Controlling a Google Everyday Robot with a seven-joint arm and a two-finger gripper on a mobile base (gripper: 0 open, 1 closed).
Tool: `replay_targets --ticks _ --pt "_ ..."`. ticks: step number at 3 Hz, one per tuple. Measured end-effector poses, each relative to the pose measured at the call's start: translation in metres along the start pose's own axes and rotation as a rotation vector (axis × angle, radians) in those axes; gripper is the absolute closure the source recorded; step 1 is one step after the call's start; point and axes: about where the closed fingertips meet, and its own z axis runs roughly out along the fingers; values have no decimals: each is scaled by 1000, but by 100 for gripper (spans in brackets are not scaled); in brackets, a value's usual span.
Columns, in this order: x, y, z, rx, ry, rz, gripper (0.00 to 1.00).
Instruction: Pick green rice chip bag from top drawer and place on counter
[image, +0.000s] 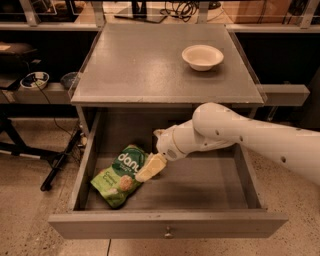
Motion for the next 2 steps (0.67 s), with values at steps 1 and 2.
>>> replay_targets --ticks 1,2 --pt "7 -1 15 -13 -13 21 0" --pt "9 -2 31 -31 -27 36 0"
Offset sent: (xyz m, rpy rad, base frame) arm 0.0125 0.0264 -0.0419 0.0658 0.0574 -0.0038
